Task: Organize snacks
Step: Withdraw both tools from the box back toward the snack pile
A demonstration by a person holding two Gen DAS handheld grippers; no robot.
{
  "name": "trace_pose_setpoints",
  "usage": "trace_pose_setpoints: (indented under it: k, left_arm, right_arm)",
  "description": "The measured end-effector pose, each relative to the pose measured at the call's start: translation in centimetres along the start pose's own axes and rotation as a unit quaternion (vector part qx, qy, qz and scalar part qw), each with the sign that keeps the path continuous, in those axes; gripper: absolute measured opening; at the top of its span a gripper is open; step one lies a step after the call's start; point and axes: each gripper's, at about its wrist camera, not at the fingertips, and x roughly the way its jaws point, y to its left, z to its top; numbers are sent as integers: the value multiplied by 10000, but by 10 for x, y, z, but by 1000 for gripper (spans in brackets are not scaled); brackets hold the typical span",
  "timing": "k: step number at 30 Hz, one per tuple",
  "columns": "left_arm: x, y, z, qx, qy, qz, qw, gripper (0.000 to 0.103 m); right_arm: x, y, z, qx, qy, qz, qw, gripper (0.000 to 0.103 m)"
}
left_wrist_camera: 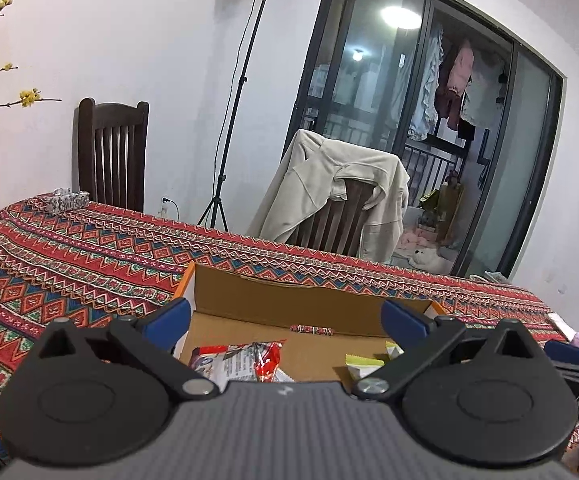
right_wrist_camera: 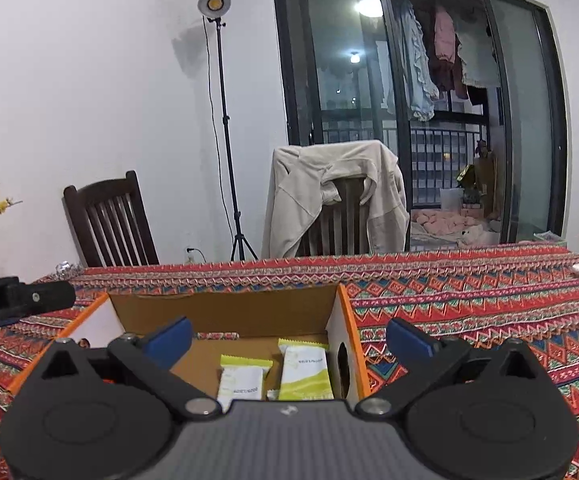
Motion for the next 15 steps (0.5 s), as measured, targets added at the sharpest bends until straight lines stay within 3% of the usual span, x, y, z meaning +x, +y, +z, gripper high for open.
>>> trace_pose_setpoints:
  k: [9, 15]
  left_arm:
    - [-43, 10, -13, 208, 5, 93, 9997, 103]
    - [-63, 23, -40, 338, 179, 172, 9991, 103]
  right_arm:
    - [-38, 6, -6, -67, 5, 12, 10000, 103]
    - [-62, 1, -27, -55, 144, -43, 9999, 103]
